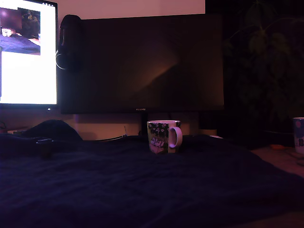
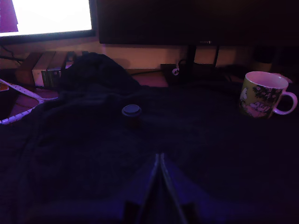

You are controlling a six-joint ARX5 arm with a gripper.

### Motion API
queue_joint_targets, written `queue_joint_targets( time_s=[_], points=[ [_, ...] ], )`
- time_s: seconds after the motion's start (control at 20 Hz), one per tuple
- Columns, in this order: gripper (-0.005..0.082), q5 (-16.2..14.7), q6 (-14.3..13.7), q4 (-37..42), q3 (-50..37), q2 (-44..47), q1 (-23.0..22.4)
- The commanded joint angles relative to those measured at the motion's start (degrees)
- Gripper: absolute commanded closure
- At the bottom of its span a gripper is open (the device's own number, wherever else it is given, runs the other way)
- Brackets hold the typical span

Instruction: Pick up the coffee capsules on the table and drop them inside the coffee cup

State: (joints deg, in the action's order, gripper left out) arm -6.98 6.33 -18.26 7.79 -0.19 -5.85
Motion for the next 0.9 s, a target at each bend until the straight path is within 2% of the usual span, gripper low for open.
queue_joint_targets(
  time_s=[0.0, 0.3, 0.6, 0.75, 0.85],
  points=[
    [0.0793, 0.44, 0.81, 3.74, -1.03, -0.55, 0.11],
    [0.0793, 0.42, 1.49, 3.78, -1.03, -0.55, 0.11],
    [0.0793, 0.63, 4.0, 7.63, -1.03, -0.55, 0.11],
    [0.0793, 3.72, 4.24, 8.04, -1.03, 0.04, 0.11],
    [0.0793, 4.59, 4.24, 8.31, -1.03, 1.16, 0.11]
  ],
)
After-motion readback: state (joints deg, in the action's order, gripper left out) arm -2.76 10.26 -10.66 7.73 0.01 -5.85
